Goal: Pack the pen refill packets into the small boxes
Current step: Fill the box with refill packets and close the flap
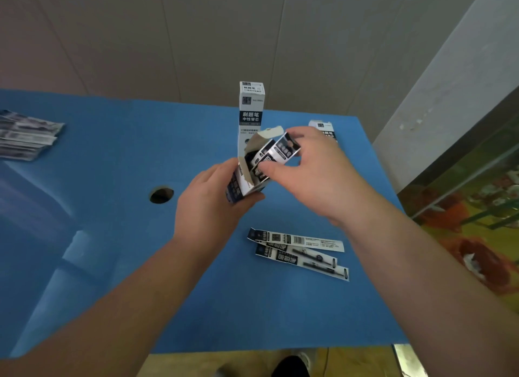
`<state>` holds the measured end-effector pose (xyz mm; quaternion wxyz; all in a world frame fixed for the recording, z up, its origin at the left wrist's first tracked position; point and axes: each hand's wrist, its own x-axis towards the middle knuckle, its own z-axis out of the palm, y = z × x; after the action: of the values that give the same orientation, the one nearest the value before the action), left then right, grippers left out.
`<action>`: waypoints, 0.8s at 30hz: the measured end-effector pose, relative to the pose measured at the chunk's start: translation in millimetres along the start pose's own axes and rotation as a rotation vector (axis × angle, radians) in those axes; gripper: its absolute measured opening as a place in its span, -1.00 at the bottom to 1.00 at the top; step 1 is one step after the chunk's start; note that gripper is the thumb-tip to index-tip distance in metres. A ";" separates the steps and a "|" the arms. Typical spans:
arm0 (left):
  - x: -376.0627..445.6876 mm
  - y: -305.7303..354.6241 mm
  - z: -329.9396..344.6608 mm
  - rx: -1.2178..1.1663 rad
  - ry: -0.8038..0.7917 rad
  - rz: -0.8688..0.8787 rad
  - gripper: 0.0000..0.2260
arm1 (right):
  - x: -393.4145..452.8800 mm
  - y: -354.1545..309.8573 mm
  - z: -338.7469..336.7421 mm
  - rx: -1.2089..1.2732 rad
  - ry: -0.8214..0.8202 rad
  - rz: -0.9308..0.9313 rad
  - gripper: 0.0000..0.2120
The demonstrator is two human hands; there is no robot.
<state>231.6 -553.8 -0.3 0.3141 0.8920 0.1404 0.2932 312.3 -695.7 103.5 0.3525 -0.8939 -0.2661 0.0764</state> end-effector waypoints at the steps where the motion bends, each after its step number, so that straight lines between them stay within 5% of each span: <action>1: -0.4 0.1 0.7 0.011 -0.003 0.010 -0.58 | 1.5 -0.9 0.5 -0.031 -0.008 -0.004 -0.78; 10: -0.3 1.5 -0.1 0.020 0.000 0.030 -0.61 | 17.0 -1.1 7.4 -0.187 -0.016 -0.075 -0.83; 17: -3.8 5.5 5.3 0.108 0.007 0.112 -0.61 | 22.8 -8.7 10.5 -0.420 -0.324 0.025 -0.75; 24: -2.3 3.9 5.8 0.079 0.005 0.087 -0.57 | 25.4 -9.9 4.2 -0.382 -0.359 0.042 -0.80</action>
<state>233.6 -560.5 -2.5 0.2651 0.9083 0.1137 0.3030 328.3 -673.8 108.3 0.1230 -0.9216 -0.3156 0.1894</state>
